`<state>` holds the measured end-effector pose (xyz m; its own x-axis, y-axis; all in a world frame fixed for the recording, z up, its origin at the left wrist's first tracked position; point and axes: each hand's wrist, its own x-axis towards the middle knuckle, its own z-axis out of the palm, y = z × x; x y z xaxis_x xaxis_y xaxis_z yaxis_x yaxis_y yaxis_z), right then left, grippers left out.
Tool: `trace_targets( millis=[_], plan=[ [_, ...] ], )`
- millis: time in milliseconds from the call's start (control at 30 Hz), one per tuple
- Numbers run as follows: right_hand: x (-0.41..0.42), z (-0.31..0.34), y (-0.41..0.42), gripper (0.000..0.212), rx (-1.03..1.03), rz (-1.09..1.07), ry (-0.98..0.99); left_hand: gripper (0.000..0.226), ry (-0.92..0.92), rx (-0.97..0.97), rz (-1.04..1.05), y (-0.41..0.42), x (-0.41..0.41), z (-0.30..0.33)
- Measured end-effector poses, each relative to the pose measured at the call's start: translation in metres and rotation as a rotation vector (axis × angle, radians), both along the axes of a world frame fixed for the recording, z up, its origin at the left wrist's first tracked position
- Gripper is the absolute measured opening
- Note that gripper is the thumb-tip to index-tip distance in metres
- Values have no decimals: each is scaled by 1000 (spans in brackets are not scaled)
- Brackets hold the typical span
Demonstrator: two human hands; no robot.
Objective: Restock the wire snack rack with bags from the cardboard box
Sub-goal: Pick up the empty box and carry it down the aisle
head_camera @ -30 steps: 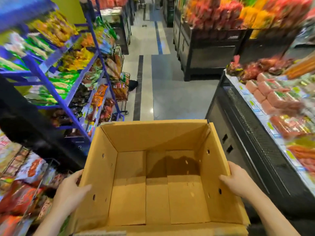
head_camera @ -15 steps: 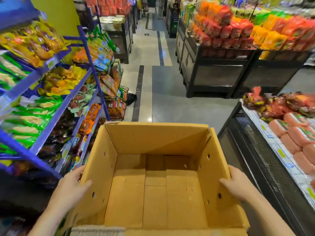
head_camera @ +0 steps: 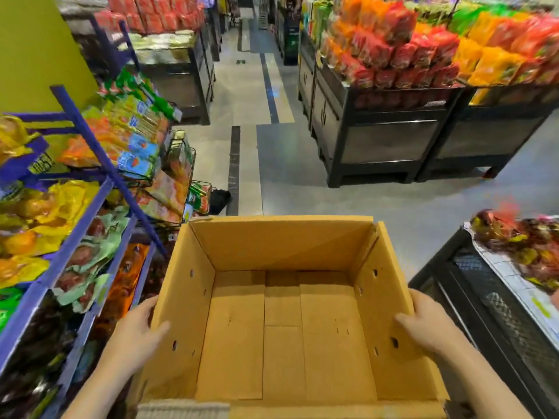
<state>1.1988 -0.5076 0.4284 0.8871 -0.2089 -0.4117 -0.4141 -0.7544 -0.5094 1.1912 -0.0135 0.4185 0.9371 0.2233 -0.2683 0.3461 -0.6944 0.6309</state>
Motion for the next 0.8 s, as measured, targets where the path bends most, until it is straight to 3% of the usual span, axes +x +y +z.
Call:
trace_targets(
  millis=[133,433,800],
  plan=[
    [106,0,-2,17,13,24,14,47,28,85,-9,-4,98,2],
    [319,7,11,13,11,51,-27,53,43,74,76,11,291,8],
    [591,6,68,22,-16,15,-47,51,45,38,118,63,562,-13]
  ],
)
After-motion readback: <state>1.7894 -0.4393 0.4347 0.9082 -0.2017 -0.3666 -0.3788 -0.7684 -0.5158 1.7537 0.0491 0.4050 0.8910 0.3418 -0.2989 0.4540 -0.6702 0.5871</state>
